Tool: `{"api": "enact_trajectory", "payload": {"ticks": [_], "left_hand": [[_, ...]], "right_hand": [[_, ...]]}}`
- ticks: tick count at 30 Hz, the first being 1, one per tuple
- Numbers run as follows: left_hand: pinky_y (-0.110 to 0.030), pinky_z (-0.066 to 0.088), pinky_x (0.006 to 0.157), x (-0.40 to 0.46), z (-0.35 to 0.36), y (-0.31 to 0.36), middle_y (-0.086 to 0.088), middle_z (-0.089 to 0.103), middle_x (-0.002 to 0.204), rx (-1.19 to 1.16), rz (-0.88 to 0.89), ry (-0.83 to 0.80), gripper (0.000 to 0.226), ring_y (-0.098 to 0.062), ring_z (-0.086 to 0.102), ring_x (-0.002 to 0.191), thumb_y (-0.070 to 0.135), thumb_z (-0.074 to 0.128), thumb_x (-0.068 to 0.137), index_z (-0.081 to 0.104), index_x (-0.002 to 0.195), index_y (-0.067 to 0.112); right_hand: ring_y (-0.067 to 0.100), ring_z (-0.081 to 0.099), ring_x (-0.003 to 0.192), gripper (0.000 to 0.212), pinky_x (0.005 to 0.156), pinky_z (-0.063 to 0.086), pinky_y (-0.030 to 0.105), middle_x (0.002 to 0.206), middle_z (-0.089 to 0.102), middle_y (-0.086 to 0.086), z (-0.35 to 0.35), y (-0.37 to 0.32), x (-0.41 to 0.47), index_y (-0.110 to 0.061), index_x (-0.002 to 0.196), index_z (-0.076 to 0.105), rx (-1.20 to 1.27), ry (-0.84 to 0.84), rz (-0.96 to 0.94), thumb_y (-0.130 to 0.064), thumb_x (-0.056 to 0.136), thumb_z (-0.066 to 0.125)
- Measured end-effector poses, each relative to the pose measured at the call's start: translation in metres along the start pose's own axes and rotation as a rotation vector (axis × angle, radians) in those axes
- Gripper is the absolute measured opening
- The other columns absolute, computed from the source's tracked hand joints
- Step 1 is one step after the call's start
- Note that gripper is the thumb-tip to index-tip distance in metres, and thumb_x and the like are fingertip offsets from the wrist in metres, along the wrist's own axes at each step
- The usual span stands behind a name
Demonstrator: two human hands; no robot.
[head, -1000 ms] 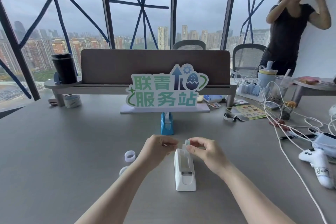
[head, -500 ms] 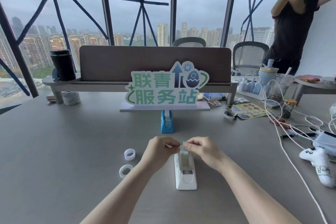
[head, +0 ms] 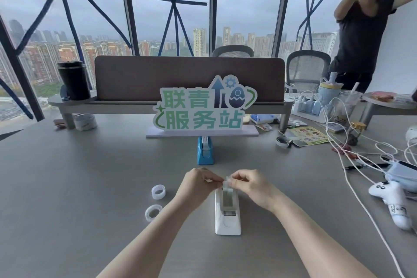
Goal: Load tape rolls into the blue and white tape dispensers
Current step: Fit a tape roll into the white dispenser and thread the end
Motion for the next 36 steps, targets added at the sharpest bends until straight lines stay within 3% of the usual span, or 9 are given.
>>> {"api": "enact_trajectory", "payload": {"ticks": [5, 10, 16, 22, 25, 28, 31, 34, 36], "left_hand": [[-0.004, 0.04, 0.061, 0.0, 0.001, -0.004, 0.014, 0.064, 0.074, -0.054, -0.017, -0.036, 0.012, 0.012, 0.055, 0.053, 0.01, 0.072, 0.079, 0.079, 0.087, 0.015], [-0.014, 0.044, 0.067, 0.0, 0.002, -0.004, 0.015, 0.065, 0.076, -0.029, -0.002, -0.056, 0.011, 0.009, 0.056, 0.058, 0.015, 0.073, 0.078, 0.079, 0.086, 0.02], [-0.01, 0.042, 0.063, -0.002, 0.001, -0.005, 0.013, 0.066, 0.076, -0.014, 0.017, -0.017, 0.01, 0.006, 0.055, 0.058, 0.018, 0.074, 0.077, 0.078, 0.08, 0.026], [-0.007, 0.04, 0.06, -0.003, 0.001, -0.003, 0.012, 0.066, 0.08, -0.006, 0.023, -0.019, 0.009, -0.002, 0.054, 0.062, 0.021, 0.073, 0.079, 0.078, 0.083, 0.027], [-0.005, 0.042, 0.062, -0.004, 0.0, -0.003, 0.01, 0.068, 0.086, -0.027, 0.026, -0.016, 0.012, -0.004, 0.057, 0.066, 0.02, 0.071, 0.081, 0.077, 0.088, 0.028], [-0.004, 0.042, 0.066, -0.004, 0.0, -0.001, 0.011, 0.068, 0.085, -0.051, 0.054, -0.02, 0.015, 0.004, 0.059, 0.067, 0.015, 0.07, 0.082, 0.078, 0.09, 0.025], [-0.005, 0.044, 0.073, -0.004, 0.004, 0.0, 0.011, 0.069, 0.088, -0.047, 0.077, -0.03, 0.016, 0.012, 0.06, 0.071, 0.011, 0.07, 0.082, 0.078, 0.091, 0.02], [-0.006, 0.044, 0.075, -0.003, 0.005, -0.001, 0.011, 0.07, 0.089, -0.014, 0.076, -0.033, 0.015, 0.009, 0.061, 0.073, 0.011, 0.069, 0.082, 0.078, 0.092, 0.018], [-0.002, 0.043, 0.071, -0.002, 0.005, -0.002, 0.013, 0.069, 0.086, -0.023, 0.06, -0.027, 0.016, 0.012, 0.06, 0.069, 0.01, 0.068, 0.083, 0.078, 0.092, 0.017]], "right_hand": [[0.009, 0.055, 0.076, 0.02, 0.075, 0.042, 0.028, 0.081, 0.066, -0.003, 0.003, 0.003, -0.001, -0.02, 0.087, 0.07, 0.052, 0.021, 0.009, -0.038, 0.085, 0.063], [0.012, 0.059, 0.085, 0.016, 0.08, 0.043, 0.027, 0.096, 0.07, 0.007, 0.006, 0.001, -0.002, -0.024, 0.091, 0.069, 0.094, 0.025, 0.003, -0.035, 0.09, 0.059], [0.015, 0.063, 0.094, 0.019, 0.086, 0.047, 0.03, 0.097, 0.071, -0.003, 0.01, 0.006, -0.001, -0.026, 0.097, 0.072, -0.027, 0.024, 0.022, -0.036, 0.094, 0.056], [0.011, 0.053, 0.078, 0.013, 0.068, 0.04, 0.014, 0.091, 0.064, 0.003, 0.008, -0.001, -0.003, -0.019, 0.095, 0.066, -0.002, 0.088, -0.021, -0.029, 0.094, 0.058], [0.011, 0.052, 0.075, 0.017, 0.068, 0.041, 0.021, 0.094, 0.066, 0.01, 0.007, -0.005, -0.003, -0.017, 0.094, 0.064, -0.056, 0.089, -0.039, -0.032, 0.095, 0.057], [0.006, 0.054, 0.07, 0.014, 0.067, 0.043, 0.026, 0.08, 0.064, -0.005, 0.0, -0.003, -0.004, -0.021, 0.087, 0.064, -0.066, 0.191, -0.055, -0.034, 0.093, 0.059], [0.001, 0.056, 0.065, 0.014, 0.064, 0.043, 0.021, 0.07, 0.066, -0.01, -0.01, -0.005, -0.011, -0.022, 0.08, 0.069, -0.074, 0.33, -0.126, -0.025, 0.091, 0.062], [-0.001, 0.061, 0.078, 0.014, 0.068, 0.043, 0.011, 0.086, 0.072, -0.009, -0.01, -0.003, -0.016, -0.02, 0.089, 0.076, -0.097, 0.297, -0.153, -0.019, 0.092, 0.062], [0.001, 0.062, 0.089, 0.017, 0.079, 0.045, 0.015, 0.097, 0.072, -0.01, -0.009, 0.001, -0.016, -0.02, 0.096, 0.076, -0.123, 0.251, -0.158, -0.02, 0.094, 0.059]]}}
Point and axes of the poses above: each hand's wrist, its own x-axis towards the middle knuckle, its own z-axis out of the palm, y = z × x, the point moved 8 cm from there along x, towards the middle knuckle
